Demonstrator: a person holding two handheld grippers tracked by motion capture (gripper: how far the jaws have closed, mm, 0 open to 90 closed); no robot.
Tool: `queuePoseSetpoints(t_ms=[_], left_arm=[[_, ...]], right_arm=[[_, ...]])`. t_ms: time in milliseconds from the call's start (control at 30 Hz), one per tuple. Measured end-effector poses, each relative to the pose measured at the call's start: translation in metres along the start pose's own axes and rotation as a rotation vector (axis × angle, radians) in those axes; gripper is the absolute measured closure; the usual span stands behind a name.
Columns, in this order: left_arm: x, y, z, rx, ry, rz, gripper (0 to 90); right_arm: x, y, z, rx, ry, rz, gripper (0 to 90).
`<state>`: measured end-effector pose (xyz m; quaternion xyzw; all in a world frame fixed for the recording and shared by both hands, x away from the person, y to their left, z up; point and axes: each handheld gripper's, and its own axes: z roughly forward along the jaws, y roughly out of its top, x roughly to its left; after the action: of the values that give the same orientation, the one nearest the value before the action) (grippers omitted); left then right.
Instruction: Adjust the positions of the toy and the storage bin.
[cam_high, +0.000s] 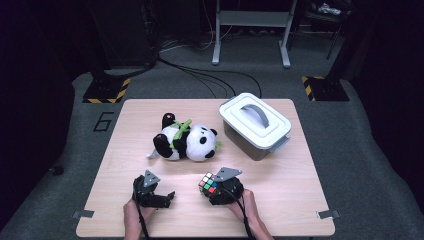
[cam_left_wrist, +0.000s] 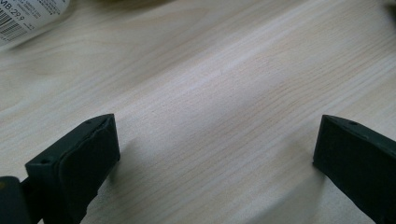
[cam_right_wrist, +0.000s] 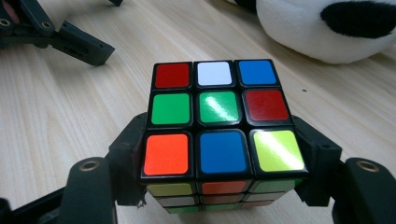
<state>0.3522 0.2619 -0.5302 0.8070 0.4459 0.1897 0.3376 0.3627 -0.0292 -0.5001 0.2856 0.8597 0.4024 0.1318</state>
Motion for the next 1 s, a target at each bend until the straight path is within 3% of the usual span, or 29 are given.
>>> queuePoseSetpoints(t_ms=[367, 467, 500, 667, 1000], left_arm=[[0.000, 0.000, 0.000, 0.003, -0.002, 0.003, 0.3], [0.000, 0.000, 0.000, 0.003, -0.002, 0.003, 0.3], [0.000, 0.000, 0.000, 0.003, -0.002, 0.004, 0.3], [0.000, 0.000, 0.000, 0.003, -0.002, 0.004, 0.4], [0.000, 0.000, 0.000, -0.004, 0.005, 0.007, 0.4]], right_arm=[[0.001, -0.004, 0.009, 0.005, 0.024, 0.012, 32.0], [0.000, -0.004, 0.008, 0.000, 0.018, 0.029, 25.3], [-0.001, -0.005, 0.005, -0.011, 0.022, 0.041, 20.1], [-0.004, -0.009, -0.008, -0.033, 0.030, 0.074, 12.9], [-0.007, -0.020, -0.037, -0.068, 0.017, 0.074, 3.2]])
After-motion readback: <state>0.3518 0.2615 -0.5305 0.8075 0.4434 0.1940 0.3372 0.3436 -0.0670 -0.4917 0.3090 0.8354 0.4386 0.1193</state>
